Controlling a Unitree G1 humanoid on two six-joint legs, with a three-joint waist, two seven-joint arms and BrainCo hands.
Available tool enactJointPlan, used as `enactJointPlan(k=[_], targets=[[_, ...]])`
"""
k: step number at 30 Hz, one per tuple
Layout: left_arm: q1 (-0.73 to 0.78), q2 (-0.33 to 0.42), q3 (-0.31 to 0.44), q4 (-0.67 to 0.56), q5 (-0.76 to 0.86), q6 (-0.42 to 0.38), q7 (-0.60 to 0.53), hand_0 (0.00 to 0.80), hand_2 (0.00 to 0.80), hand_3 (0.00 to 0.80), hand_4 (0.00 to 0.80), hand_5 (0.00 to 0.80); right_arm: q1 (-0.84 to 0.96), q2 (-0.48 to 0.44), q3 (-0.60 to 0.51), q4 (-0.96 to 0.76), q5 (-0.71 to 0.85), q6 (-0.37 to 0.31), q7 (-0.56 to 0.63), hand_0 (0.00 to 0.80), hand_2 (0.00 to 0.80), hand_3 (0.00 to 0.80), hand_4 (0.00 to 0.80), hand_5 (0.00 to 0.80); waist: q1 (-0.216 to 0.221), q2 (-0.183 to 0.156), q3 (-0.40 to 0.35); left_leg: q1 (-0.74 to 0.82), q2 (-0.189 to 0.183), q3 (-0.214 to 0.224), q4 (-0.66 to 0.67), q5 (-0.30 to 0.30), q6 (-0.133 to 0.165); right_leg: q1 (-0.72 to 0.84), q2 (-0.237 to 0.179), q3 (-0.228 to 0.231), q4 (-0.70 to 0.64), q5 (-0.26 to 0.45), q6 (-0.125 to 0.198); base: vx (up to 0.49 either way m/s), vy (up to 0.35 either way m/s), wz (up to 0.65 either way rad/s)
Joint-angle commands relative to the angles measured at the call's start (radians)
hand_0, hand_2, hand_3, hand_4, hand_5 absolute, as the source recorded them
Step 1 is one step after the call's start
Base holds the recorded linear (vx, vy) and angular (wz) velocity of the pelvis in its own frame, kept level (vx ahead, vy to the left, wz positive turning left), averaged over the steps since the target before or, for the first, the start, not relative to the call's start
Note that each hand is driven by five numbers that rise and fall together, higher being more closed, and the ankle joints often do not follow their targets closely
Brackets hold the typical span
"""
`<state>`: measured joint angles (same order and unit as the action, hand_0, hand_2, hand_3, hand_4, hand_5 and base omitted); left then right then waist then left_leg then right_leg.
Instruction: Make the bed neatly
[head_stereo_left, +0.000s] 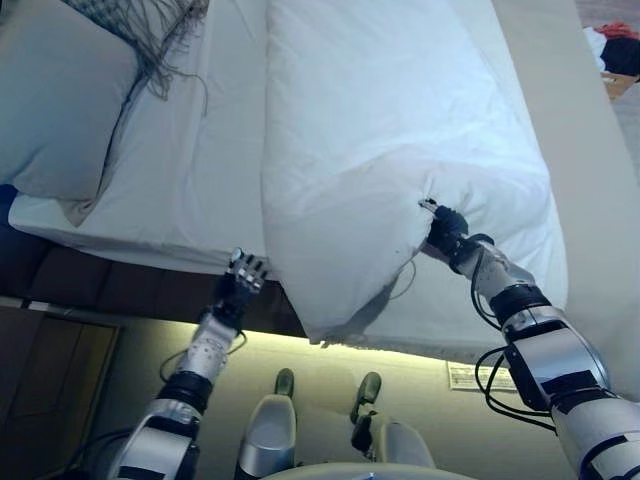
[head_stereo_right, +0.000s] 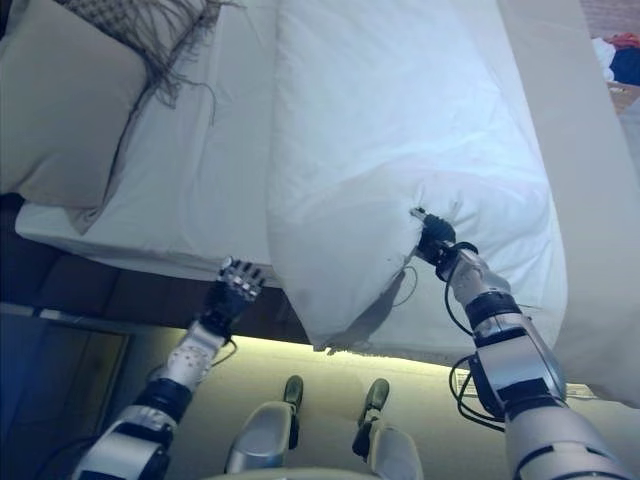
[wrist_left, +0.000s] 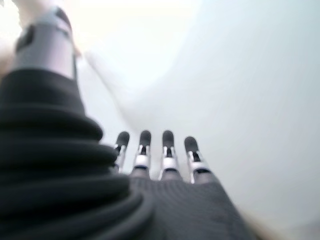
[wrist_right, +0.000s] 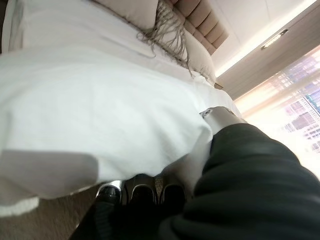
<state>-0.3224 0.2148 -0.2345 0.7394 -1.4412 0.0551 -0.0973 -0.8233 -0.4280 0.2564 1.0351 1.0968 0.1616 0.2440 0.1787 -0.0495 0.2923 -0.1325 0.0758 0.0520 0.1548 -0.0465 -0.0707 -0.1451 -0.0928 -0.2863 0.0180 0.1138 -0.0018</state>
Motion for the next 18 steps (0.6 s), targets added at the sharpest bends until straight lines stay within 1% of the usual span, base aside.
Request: enactJointPlan(k=[1, 4, 5, 9, 14, 18], targets=[[-0.022, -0.006, -0.052, 0.011, -0.201, 0.102, -0.020, 0.000, 0.000, 0.000, 0.000, 0.000, -0.147, 0.026, 0.004, -0.156, 0.129, -0.082, 0.037, 0.800, 0.800, 0.800, 0.800, 0.800, 0.007, -0.050, -0.011, -0.068, 0.045, -0.009, -0.026, 0.053, -0.002, 0.035, -0.040, -0.022, 0.056, -0.083, 0.065, -0.003, -0.188, -0.03], [-0.025, -0.028, -0.049, 0.043, -0.322, 0.192, 0.025, 0.000, 0.000, 0.000, 0.000, 0.000, -0.192, 0.043, 0.024, -0.155, 0.149, -0.104, 0.025, 0.800, 0.800, 0.800, 0.800, 0.800, 0.017, -0.074, 0.007, -0.075, 0.055, -0.015, -0.026, 0.051, -0.004, 0.035, -0.032, -0.026, 0.053, -0.079, 0.069, 0.001, -0.158, 0.05], [-0.024, -0.034, -0.049, 0.055, -0.372, 0.235, 0.062, 0.000, 0.000, 0.000, 0.000, 0.000, -0.204, 0.049, 0.031, -0.154, 0.155, -0.114, 0.021, 0.800, 0.800, 0.800, 0.800, 0.800, 0.021, -0.081, 0.012, -0.073, 0.059, -0.016, -0.030, 0.050, -0.004, 0.039, -0.029, -0.028, 0.047, -0.077, 0.070, 0.009, -0.126, 0.09], [-0.013, -0.047, -0.061, 0.086, -0.474, 0.354, 0.149, 0.000, 0.000, 0.000, 0.000, 0.000, -0.234, 0.069, 0.048, -0.164, 0.163, -0.124, 0.006, 0.800, 0.800, 0.800, 0.800, 0.800, 0.030, -0.096, 0.028, -0.071, 0.066, -0.017, -0.041, 0.050, -0.005, 0.044, -0.026, -0.030, 0.037, -0.072, 0.076, 0.004, -0.082, 0.05], [-0.011, -0.058, -0.087, 0.131, -0.494, 0.438, 0.237, 0.000, 0.000, 0.000, 0.000, 0.000, -0.252, 0.092, 0.052, -0.157, 0.166, -0.133, 0.008, 0.800, 0.800, 0.800, 0.800, 0.800, 0.035, -0.101, 0.043, -0.071, 0.070, -0.015, -0.046, 0.052, -0.005, 0.051, -0.025, -0.028, 0.025, -0.064, 0.080, 0.001, -0.017, 0.00], [-0.010, -0.072, -0.103, 0.161, -0.502, 0.458, 0.255, 0.000, 0.000, 0.000, 0.000, 0.000, -0.257, 0.116, 0.048, -0.174, 0.195, -0.162, 0.025, 0.800, 0.800, 0.800, 0.800, 0.800, 0.035, -0.106, 0.055, -0.077, 0.072, -0.013, -0.045, 0.051, -0.007, 0.049, -0.025, -0.028, 0.020, -0.058, 0.083, -0.005, -0.024, 0.00]])
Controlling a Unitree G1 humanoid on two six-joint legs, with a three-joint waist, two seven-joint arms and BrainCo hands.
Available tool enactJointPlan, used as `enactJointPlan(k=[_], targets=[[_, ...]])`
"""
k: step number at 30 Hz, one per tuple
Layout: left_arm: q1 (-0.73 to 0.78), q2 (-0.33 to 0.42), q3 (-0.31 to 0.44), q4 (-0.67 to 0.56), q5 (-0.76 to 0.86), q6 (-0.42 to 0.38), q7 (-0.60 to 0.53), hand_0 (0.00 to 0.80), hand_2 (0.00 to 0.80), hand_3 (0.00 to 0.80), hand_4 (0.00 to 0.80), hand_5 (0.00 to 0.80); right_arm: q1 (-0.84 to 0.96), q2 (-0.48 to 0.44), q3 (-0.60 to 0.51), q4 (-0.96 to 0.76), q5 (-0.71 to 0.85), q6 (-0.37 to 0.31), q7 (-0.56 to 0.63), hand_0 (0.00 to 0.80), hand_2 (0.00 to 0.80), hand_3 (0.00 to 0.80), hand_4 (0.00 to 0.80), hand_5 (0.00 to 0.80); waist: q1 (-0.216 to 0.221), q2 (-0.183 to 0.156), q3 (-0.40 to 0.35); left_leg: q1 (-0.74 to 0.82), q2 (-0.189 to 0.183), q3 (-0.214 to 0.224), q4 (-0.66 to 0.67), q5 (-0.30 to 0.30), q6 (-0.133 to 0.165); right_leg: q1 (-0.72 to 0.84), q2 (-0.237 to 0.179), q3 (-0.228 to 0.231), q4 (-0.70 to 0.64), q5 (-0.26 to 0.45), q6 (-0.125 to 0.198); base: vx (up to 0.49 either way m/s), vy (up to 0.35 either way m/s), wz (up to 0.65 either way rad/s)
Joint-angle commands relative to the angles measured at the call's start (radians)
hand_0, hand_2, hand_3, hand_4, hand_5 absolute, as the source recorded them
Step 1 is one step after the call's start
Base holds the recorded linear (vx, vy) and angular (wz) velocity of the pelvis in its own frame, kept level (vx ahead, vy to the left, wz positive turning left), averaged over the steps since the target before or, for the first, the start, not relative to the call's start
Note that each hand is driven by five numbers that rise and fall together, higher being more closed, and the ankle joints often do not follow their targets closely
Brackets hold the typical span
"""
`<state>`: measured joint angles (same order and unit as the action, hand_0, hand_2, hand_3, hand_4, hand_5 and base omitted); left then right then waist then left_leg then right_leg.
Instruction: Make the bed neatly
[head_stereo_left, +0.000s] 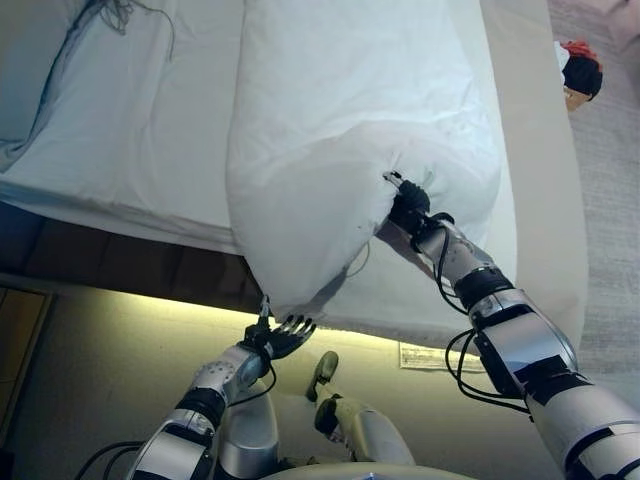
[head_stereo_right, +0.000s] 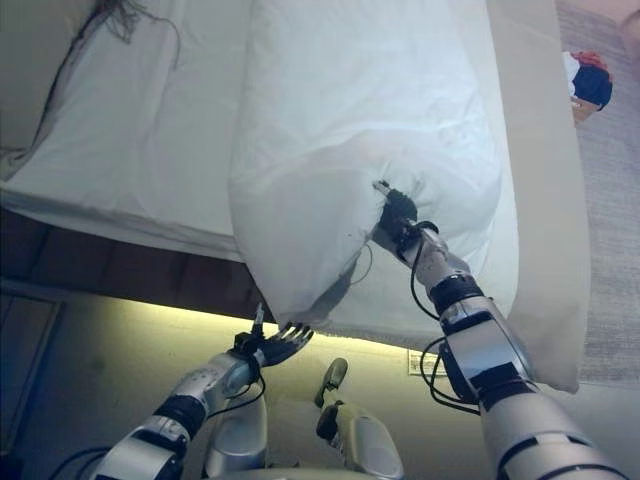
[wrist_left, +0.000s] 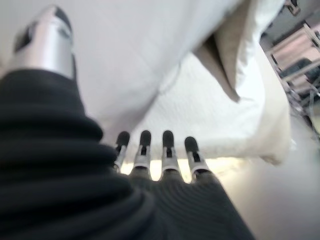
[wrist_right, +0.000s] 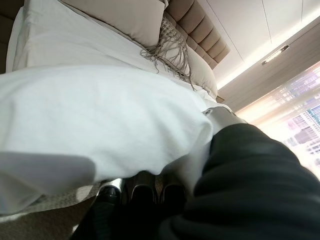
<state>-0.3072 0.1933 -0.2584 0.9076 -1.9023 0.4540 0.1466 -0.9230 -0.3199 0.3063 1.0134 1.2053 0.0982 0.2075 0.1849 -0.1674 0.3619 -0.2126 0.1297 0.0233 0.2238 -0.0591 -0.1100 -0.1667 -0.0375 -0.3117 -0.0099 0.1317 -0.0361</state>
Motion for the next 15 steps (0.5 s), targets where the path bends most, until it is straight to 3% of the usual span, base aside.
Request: enactJointPlan(k=[1, 9, 15], targets=[[-0.025, -0.054, -0.081, -0.001, -0.049, 0.067, 0.004, 0.000, 0.000, 0.000, 0.000, 0.000, -0.159, 0.015, -0.004, -0.169, 0.096, -0.101, 0.062, 0.800, 0.800, 0.800, 0.800, 0.800, 0.028, 0.009, -0.012, 0.002, 0.019, 0.016, -0.113, 0.062, 0.032, 0.068, -0.080, -0.001, 0.049, -0.075, 0.118, -0.007, -0.036, 0.01], [-0.056, -0.074, -0.107, -0.010, -0.070, 0.036, -0.032, 0.000, 0.000, 0.000, 0.000, 0.000, -0.147, 0.081, 0.026, -0.293, 0.159, -0.101, 0.063, 0.800, 0.800, 0.800, 0.800, 0.800, 0.013, -0.012, 0.009, -0.017, 0.026, 0.020, -0.090, 0.056, 0.030, 0.048, -0.075, 0.012, 0.061, -0.072, 0.120, -0.013, -0.035, -0.01], [-0.118, -0.130, -0.132, -0.040, -0.070, -0.046, -0.130, 0.000, 0.000, 0.000, 0.000, 0.000, -0.084, 0.163, 0.046, -0.429, 0.218, -0.088, 0.059, 0.800, 0.800, 0.800, 0.800, 0.800, -0.021, -0.019, 0.017, -0.025, 0.026, 0.028, -0.081, 0.055, 0.033, 0.032, -0.071, 0.031, 0.072, -0.073, 0.119, -0.019, -0.006, -0.03]])
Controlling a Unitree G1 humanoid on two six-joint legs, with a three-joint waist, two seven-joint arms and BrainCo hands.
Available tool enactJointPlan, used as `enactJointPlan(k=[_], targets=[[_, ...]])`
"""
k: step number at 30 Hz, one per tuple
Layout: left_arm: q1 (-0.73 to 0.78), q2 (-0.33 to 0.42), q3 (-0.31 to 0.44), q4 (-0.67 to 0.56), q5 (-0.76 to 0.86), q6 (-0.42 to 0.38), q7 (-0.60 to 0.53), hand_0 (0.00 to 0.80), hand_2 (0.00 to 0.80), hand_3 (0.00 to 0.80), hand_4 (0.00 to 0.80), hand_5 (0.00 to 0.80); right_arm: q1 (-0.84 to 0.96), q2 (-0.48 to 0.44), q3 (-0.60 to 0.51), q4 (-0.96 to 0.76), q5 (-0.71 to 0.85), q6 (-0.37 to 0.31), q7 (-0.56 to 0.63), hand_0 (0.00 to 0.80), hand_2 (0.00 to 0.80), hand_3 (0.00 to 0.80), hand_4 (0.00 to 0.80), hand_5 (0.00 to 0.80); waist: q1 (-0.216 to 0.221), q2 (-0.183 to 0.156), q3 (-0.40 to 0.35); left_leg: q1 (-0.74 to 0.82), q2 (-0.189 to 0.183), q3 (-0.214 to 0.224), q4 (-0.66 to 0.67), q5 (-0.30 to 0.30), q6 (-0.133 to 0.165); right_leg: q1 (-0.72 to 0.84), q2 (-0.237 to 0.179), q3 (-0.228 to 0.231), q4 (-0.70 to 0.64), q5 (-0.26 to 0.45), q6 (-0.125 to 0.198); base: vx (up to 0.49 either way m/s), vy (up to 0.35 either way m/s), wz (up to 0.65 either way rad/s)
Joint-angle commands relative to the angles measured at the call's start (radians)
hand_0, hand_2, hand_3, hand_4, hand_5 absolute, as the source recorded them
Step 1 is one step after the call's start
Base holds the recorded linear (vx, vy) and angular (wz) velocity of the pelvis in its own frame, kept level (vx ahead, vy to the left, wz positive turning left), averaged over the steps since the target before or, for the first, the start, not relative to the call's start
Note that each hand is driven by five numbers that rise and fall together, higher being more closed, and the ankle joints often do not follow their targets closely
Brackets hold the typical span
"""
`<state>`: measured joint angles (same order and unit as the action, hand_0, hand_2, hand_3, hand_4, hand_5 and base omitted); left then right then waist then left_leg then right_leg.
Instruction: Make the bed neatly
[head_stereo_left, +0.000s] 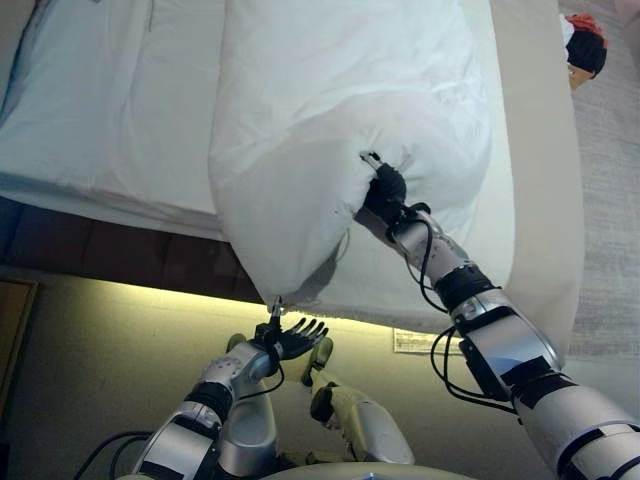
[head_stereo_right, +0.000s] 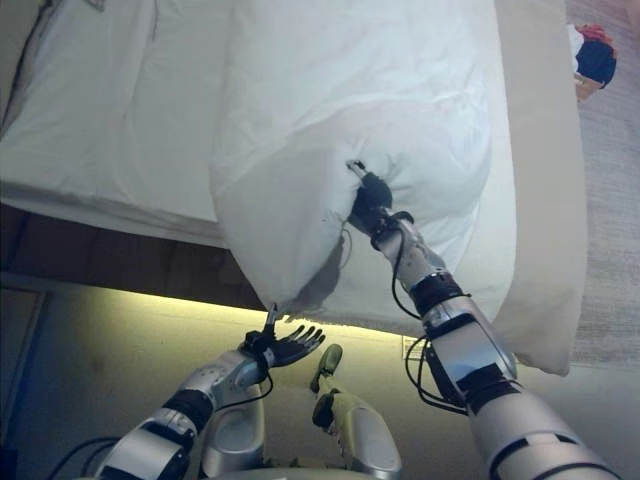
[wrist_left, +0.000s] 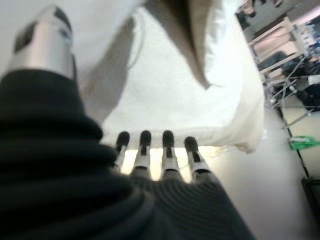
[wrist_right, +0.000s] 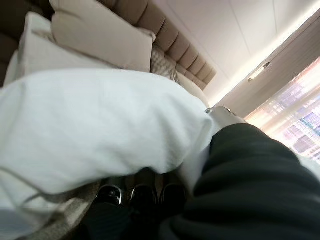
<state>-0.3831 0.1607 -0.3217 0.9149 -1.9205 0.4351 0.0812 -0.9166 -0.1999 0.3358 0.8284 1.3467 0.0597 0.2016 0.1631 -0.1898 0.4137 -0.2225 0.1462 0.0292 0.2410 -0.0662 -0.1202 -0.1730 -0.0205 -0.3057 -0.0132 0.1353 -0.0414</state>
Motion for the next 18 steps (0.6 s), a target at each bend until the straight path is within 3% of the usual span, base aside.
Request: enactJointPlan(k=[1, 12, 18], targets=[[-0.052, -0.107, -0.070, -0.054, -0.052, -0.046, -0.078, 0.000, 0.000, 0.000, 0.000, 0.000, -0.080, 0.057, 0.022, -0.271, 0.079, -0.048, 0.063, 0.800, 0.800, 0.800, 0.800, 0.800, -0.005, 0.005, -0.034, -0.015, 0.009, 0.023, -0.097, 0.062, 0.044, 0.035, -0.088, 0.028, 0.078, -0.077, 0.124, -0.026, 0.032, -0.04], [-0.152, -0.199, -0.003, -0.118, -0.052, -0.219, -0.363, 0.000, 0.000, 0.000, 0.000, 0.000, 0.060, 0.127, 0.117, -0.522, 0.002, 0.026, -0.049, 0.800, 0.800, 0.800, 0.800, 0.800, -0.076, 0.034, -0.028, -0.035, -0.012, 0.029, -0.100, 0.080, 0.041, -0.012, -0.104, 0.049, 0.103, -0.092, 0.115, -0.028, 0.068, -0.08], [-0.196, -0.224, 0.033, -0.180, -0.052, -0.283, -0.530, 0.000, 0.000, 0.000, 0.000, 0.000, 0.142, 0.140, 0.157, -0.604, -0.036, 0.030, -0.044, 0.800, 0.800, 0.800, 0.800, 0.800, -0.096, 0.026, -0.028, -0.035, -0.009, 0.025, -0.107, 0.060, 0.033, -0.026, -0.101, 0.056, 0.117, -0.121, 0.122, 0.031, 0.012, -0.01]])
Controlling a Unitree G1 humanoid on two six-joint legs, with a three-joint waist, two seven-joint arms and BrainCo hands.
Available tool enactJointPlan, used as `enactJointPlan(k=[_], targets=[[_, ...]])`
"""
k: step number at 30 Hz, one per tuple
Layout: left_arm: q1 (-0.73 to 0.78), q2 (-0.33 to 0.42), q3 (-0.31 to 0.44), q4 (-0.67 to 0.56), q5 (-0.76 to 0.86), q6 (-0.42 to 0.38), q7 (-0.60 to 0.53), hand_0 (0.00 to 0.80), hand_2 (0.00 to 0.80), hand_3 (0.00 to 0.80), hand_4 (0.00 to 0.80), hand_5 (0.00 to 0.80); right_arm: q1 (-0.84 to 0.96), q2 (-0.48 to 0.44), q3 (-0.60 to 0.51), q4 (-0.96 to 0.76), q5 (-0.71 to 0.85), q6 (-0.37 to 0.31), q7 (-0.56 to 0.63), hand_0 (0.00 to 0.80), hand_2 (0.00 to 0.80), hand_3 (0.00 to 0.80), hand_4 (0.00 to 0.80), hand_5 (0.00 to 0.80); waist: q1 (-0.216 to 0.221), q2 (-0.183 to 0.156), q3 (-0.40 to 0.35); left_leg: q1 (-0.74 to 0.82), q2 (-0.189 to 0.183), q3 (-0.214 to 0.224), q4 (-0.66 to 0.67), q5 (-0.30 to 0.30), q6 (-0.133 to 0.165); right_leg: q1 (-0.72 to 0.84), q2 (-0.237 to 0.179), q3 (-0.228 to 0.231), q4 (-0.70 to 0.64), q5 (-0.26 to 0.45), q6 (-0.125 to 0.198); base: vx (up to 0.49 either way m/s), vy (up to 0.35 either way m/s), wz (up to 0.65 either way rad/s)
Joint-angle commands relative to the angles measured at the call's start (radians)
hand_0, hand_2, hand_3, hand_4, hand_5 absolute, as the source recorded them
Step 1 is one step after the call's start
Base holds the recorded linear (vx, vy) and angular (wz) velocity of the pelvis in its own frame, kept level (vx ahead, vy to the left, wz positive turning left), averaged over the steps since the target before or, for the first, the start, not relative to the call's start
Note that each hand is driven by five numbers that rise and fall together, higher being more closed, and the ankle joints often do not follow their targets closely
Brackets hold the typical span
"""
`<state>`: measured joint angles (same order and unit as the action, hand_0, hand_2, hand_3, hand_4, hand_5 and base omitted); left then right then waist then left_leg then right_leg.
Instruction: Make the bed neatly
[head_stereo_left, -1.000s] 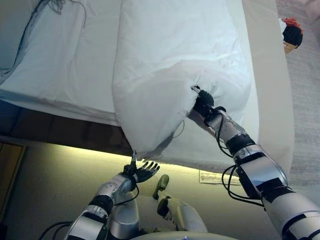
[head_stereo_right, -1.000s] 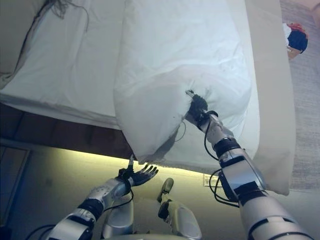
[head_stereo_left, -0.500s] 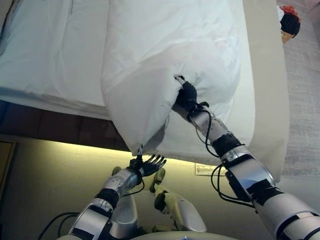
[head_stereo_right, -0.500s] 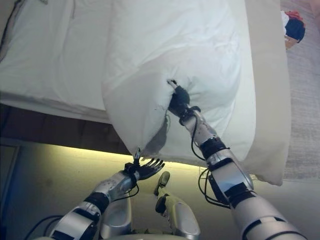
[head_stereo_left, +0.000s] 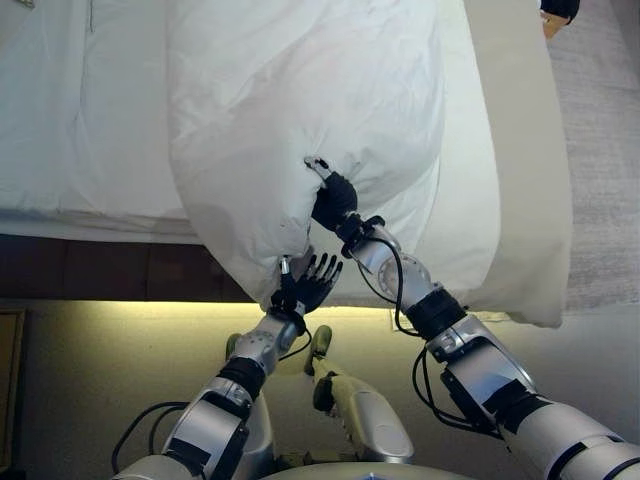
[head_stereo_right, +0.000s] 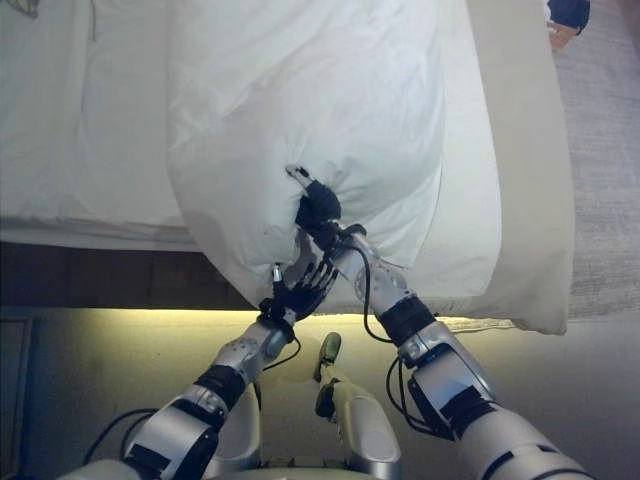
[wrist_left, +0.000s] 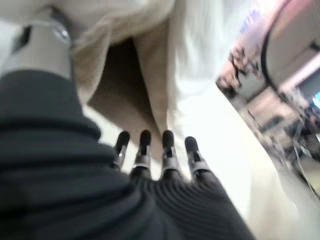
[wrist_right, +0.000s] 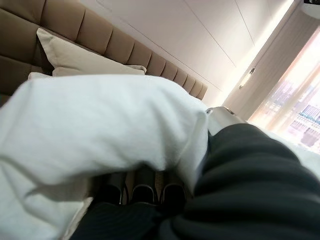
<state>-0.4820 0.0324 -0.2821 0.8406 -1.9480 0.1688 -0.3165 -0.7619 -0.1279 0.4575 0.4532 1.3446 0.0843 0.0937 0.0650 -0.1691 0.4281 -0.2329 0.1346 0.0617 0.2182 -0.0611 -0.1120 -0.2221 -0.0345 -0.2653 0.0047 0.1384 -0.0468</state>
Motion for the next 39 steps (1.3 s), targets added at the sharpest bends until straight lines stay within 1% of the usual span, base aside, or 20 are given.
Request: enactJointPlan(k=[1, 3, 7, 12, 13, 15, 16, 17, 21, 28, 33, 34, 35, 39], targets=[[-0.102, -0.099, -0.003, -0.112, -0.024, -0.028, -0.151, 0.000, 0.000, 0.000, 0.000, 0.000, -0.003, 0.068, 0.040, -0.234, -0.037, 0.002, 0.066, 0.800, 0.800, 0.800, 0.800, 0.800, 0.001, 0.003, -0.043, -0.027, 0.002, -0.007, -0.084, 0.055, 0.024, 0.021, -0.088, 0.014, 0.101, -0.125, 0.128, 0.000, 0.000, 0.00], [-0.112, -0.110, 0.011, -0.134, -0.024, -0.057, -0.213, 0.000, 0.000, 0.000, 0.000, 0.000, 0.022, 0.066, 0.043, -0.252, -0.042, -0.009, 0.066, 0.800, 0.800, 0.800, 0.800, 0.800, -0.002, -0.007, -0.043, -0.030, 0.003, -0.008, -0.083, 0.053, 0.023, 0.017, -0.087, 0.010, 0.104, -0.127, 0.128, -0.009, -0.029, -0.04], [-0.112, -0.125, 0.037, -0.189, -0.024, -0.140, -0.245, 0.000, 0.000, 0.000, 0.000, 0.000, 0.065, 0.060, 0.034, -0.264, -0.054, -0.036, 0.055, 0.800, 0.800, 0.800, 0.800, 0.800, 0.000, -0.024, -0.048, -0.029, 0.007, -0.013, -0.084, 0.047, 0.023, 0.019, -0.086, -0.001, 0.108, -0.130, 0.129, 0.006, -0.051, 0.01], [-0.091, -0.140, 0.058, -0.231, -0.024, -0.252, -0.197, 0.000, 0.000, 0.000, 0.000, 0.000, 0.099, 0.054, 0.020, -0.248, -0.050, -0.074, 0.029, 0.800, 0.800, 0.800, 0.800, 0.800, 0.006, -0.037, -0.056, -0.019, 0.007, -0.024, -0.091, 0.039, 0.025, 0.033, -0.083, -0.008, 0.098, -0.131, 0.131, -0.004, -0.044, 0.10], [-0.085, -0.142, 0.061, -0.239, -0.024, -0.271, -0.183, 0.000, 0.000, 0.000, 0.000, 0.000, 0.106, 0.051, 0.015, -0.244, -0.050, -0.081, 0.027, 0.800, 0.800, 0.800, 0.800, 0.800, 0.010, -0.041, -0.052, -0.028, 0.003, -0.017, -0.090, 0.060, 0.030, 0.029, -0.089, -0.021, 0.094, -0.111, 0.124, -0.074, -0.028, 0.08], [-0.073, -0.147, 0.064, -0.256, -0.024, -0.309, -0.154, 0.000, 0.000, 0.000, 0.000, 0.000, 0.112, 0.043, 0.002, -0.235, -0.053, -0.094, 0.019, 0.800, 0.800, 0.800, 0.800, 0.800, 0.015, -0.042, -0.057, -0.021, 0.002, -0.020, -0.094, 0.056, 0.031, 0.037, -0.089, -0.026, 0.089, -0.112, 0.126, 0.025, -0.036, 0.05], [-0.067, -0.147, 0.065, -0.258, -0.024, -0.321, -0.147, 0.000, 0.000, 0.000, 0.000, 0.000, 0.113, 0.041, -0.006, -0.229, -0.051, -0.098, 0.016, 0.800, 0.800, 0.800, 0.800, 0.800, 0.016, -0.041, -0.065, -0.008, 0.005, -0.030, -0.098, 0.032, 0.027, 0.049, -0.084, -0.018, 0.088, -0.131, 0.133, 0.027, -0.033, 0.05], [-0.057, -0.150, 0.064, -0.261, -0.024, -0.335, -0.137, 0.000, 0.000, 0.000, 0.000, 0.000, 0.114, 0.038, -0.016, -0.221, -0.046, -0.100, 0.012, 0.800, 0.800, 0.800, 0.800, 0.800, 0.021, -0.044, -0.061, -0.016, 0.000, -0.025, -0.093, 0.051, 0.031, 0.047, -0.091, -0.034, 0.087, -0.113, 0.127, 0.030, -0.033, 0.04], [-0.017, -0.160, 0.055, -0.279, -0.024, -0.403, -0.071, 0.000, 0.000, 0.000, 0.000, 0.000, 0.110, 0.029, -0.052, -0.176, -0.020, -0.109, -0.016, 0.800, 0.800, 0.800, 0.800, 0.800, 0.038, -0.042, -0.074, 0.003, -0.005, -0.037, -0.100, 0.044, 0.033, 0.074, -0.092, -0.047, 0.076, -0.116, 0.128, 0.020, -0.018, 0.10], [0.072, -0.164, 0.042, -0.271, -0.024, -0.457, 0.002, 0.000, 0.000, 0.000, 0.000, 0.000, 0.103, -0.003, -0.112, -0.094, -0.002, -0.116, -0.059, 0.800, 0.800, 0.800, 0.800, 0.800, 0.077, -0.026, -0.093, 0.035, -0.015, -0.063, -0.103, 0.033, 0.034, 0.124, -0.102, -0.074, 0.065, -0.122, 0.130, 0.056, 0.005, 0.08], [0.128, -0.162, 0.043, -0.248, -0.024, -0.444, 0.008, 0.000, 0.000, 0.000, 0.000, 0.000, 0.094, -0.023, -0.146, -0.025, -0.014, -0.095, -0.084, 0.800, 0.800, 0.800, 0.800, 0.800, 0.106, -0.008, -0.105, 0.059, -0.026, -0.084, -0.110, 0.029, 0.037, 0.157, -0.109, -0.091, 0.060, -0.128, 0.127, 0.064, 0.020, 0.16], [0.138, -0.162, 0.043, -0.244, -0.024, -0.437, 0.000, 0.000, 0.000, 0.000, 0.000, 0.000, 0.095, -0.025, -0.149, -0.017, -0.017, -0.092, -0.089, 0.580, 0.580, 0.580, 0.580, 0.580, 0.111, -0.006, -0.107, 0.064, -0.027, -0.087, -0.112, 0.028, 0.037, 0.162, -0.110, -0.094, 0.059, -0.129, 0.127, 0.080, 0.009, 0.18], [0.157, -0.156, 0.044, -0.237, -0.024, -0.421, -0.013, 0.000, 0.000, 0.000, 0.000, 0.000, 0.097, -0.031, -0.153, -0.001, -0.022, -0.087, -0.096, 0.000, 0.000, 0.000, 0.000, 0.000, 0.119, -0.003, -0.111, 0.069, -0.028, -0.093, -0.113, 0.028, 0.036, 0.170, -0.111, -0.099, 0.058, -0.130, 0.127, 0.074, 0.006, 0.15], [0.209, -0.142, 0.067, -0.241, -0.024, -0.414, -0.034, 0.000, 0.000, 0.000, 0.000, 0.000, 0.121, -0.042, -0.154, 0.005, -0.037, -0.048, -0.108, 0.000, 0.000, 0.000, 0.000, 0.000, 0.138, 0.004, -0.128, 0.094, -0.033, -0.105, -0.124, 0.028, 0.036, 0.196, -0.112, -0.108, 0.052, -0.131, 0.126, 0.084, 0.027, 0.15]])
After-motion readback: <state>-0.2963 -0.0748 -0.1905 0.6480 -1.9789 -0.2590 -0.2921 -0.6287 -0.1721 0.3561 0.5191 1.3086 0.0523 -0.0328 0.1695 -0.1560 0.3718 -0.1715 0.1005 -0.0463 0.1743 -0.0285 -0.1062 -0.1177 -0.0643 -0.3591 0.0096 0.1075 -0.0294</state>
